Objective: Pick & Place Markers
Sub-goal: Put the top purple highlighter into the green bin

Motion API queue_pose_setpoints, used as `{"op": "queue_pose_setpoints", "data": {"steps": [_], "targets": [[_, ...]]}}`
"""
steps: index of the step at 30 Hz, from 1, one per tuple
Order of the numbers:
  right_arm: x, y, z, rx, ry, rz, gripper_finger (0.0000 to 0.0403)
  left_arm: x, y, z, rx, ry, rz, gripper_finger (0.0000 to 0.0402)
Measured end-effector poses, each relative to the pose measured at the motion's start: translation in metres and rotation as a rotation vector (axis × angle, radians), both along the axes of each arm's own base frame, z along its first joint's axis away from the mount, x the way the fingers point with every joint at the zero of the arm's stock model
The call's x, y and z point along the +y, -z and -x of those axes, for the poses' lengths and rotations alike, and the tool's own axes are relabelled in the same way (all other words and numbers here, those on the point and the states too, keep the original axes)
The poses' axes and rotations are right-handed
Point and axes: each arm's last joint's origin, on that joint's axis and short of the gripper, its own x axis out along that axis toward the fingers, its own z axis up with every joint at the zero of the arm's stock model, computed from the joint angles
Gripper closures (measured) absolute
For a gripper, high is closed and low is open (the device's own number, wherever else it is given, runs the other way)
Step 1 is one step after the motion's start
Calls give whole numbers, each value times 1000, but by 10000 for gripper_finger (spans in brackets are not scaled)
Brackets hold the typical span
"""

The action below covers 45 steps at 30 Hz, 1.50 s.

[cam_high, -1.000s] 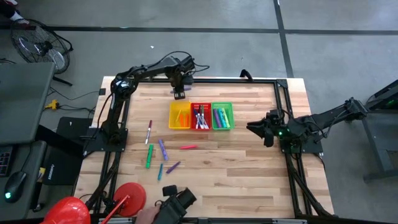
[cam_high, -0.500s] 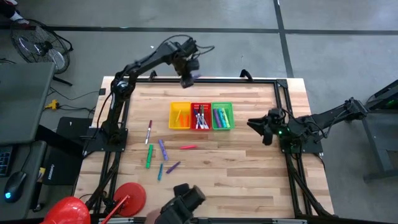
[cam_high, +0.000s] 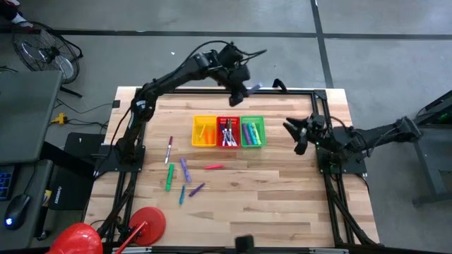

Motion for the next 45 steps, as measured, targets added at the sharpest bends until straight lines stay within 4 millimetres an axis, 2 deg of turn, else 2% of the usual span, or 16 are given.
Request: {"op": "queue_pose_setpoints", "data": {"steps": [2, 9, 15, 20, 30, 37, 41, 45], "targets": [[-8, -2, -1, -7, 10, 19, 248, -11, -9, -8, -84, 14, -1, 347], [-39, -9, -1, -76, -21, 41, 214, -46, -21, -33, -232, 69, -3, 347], [-59, -15, -3, -152, -105, 79, 213, -59, -29, -42, -311, 75, 15, 347], [-73, -26, -16, -134, -164, 86, 212, -63, -32, -44, -341, 66, 34, 347], [-97, -70, -34, -127, -227, 180, 212, -61, -32, -44, -341, 27, 40, 348], [-112, -78, -49, -98, -306, 171, 215, -61, -35, -45, -367, 25, 57, 348], [-114, -80, -53, -89, -339, 178, 235, -61, -36, -45, -378, 24, 59, 348], [-113, -81, -52, -86, -332, 218, 274, -62, -35, -45, -376, 18, 74, 348]]}}
